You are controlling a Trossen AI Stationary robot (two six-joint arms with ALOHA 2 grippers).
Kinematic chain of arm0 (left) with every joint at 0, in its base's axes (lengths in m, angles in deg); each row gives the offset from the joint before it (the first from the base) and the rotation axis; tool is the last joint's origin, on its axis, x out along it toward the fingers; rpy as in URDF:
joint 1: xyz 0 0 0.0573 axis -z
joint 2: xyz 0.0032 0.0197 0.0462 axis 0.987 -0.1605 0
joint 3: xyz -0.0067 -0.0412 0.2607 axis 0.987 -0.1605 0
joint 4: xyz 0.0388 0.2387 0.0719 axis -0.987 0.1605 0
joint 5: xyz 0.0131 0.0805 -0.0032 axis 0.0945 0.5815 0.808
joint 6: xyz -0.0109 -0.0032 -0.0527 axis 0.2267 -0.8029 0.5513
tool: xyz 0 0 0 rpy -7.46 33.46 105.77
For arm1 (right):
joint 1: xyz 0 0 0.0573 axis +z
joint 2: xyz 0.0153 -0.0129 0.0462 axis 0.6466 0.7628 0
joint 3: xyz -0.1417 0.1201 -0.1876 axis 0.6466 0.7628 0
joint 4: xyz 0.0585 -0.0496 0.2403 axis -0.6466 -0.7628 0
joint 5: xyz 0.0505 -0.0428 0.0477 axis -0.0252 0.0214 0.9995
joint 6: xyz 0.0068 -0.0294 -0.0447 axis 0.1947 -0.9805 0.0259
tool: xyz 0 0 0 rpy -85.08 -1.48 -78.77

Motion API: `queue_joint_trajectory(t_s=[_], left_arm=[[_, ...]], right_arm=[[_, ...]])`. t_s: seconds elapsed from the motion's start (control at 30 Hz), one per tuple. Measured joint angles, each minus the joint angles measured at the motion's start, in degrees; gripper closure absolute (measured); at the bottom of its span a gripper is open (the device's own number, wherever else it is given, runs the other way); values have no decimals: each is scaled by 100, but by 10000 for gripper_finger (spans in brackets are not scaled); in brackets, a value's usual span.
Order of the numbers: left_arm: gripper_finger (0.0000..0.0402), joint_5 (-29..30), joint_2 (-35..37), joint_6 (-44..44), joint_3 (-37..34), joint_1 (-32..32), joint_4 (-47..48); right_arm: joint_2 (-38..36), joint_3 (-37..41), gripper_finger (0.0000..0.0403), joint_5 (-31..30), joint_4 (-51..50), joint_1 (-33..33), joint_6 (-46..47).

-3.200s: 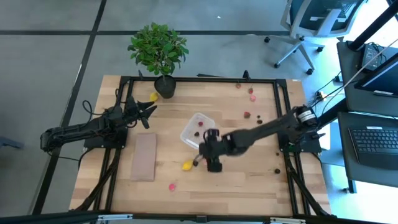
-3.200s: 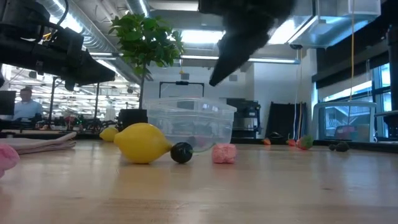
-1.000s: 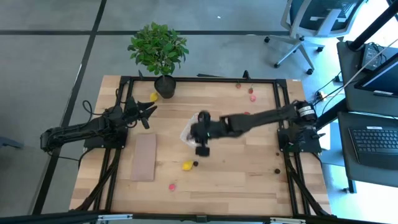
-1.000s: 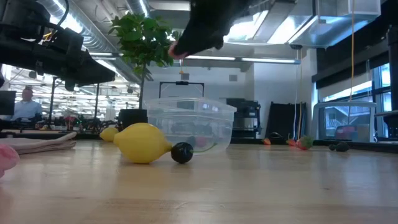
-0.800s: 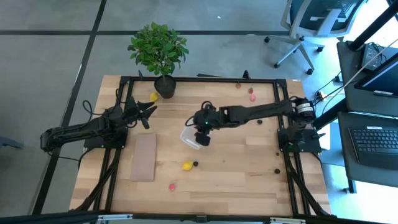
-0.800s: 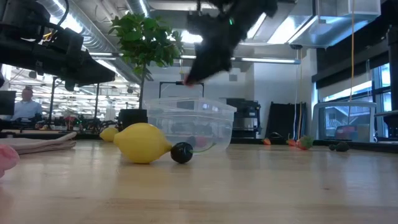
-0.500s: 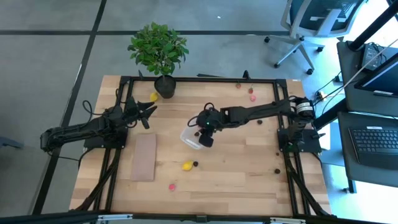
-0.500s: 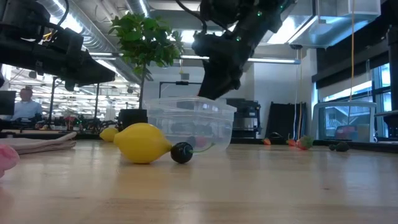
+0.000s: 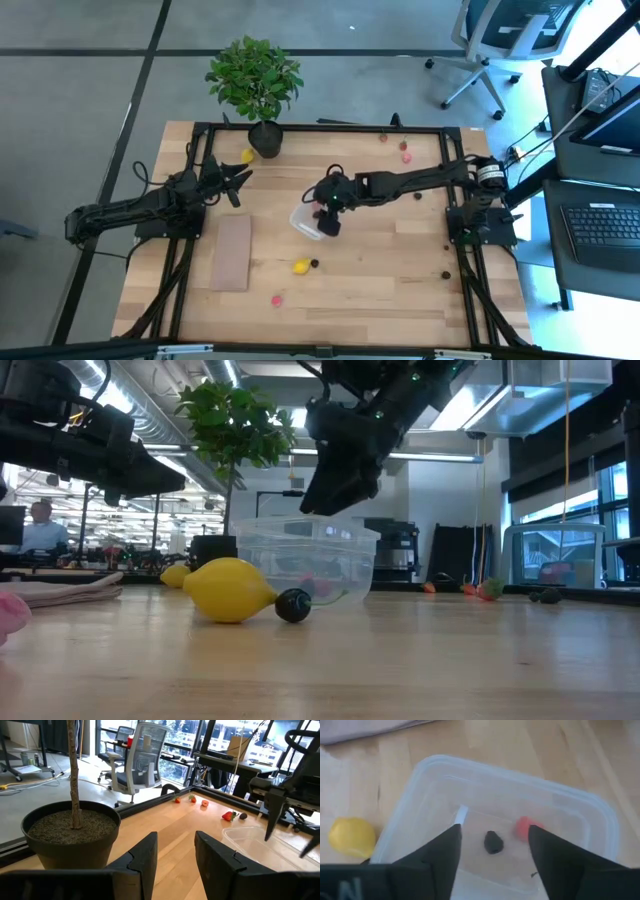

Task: Pick and placing Produce into tupperware
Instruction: Put the center peach into the transparent bin, then put the left black cherry into the transparent bin

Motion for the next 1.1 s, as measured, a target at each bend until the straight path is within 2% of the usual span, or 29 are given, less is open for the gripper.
queue_joint_trajectory(t_s=[0.13, 0.23, 0.33, 0.47, 0.53, 0.67, 1.1], left_arm=[[278, 0, 0, 2, 0, -2, 0], [278, 0, 0, 5, 0, 0, -1], [278, 0, 0, 7, 2, 0, 0], [278, -1, 0, 9, 0, -1, 0], [278, 0, 1, 9, 1, -2, 0], [278, 0, 0, 9, 0, 0, 0], [278, 0, 0, 6, 2, 0, 0]], right_arm=[[0, 0, 143, 578, 37, 378, -170], [0, 0, 138, 597, 35, 853, -343], [0, 0, 141, 252, 82, 1327, -317], [80, 0, 147, -599, 393, 1840, 168], [215, 0, 149, -976, 610, 2018, 443], [550, -2, 156, -1374, 758, 2221, 435], [1002, 0, 202, -1407, 410, 2376, 1235]])
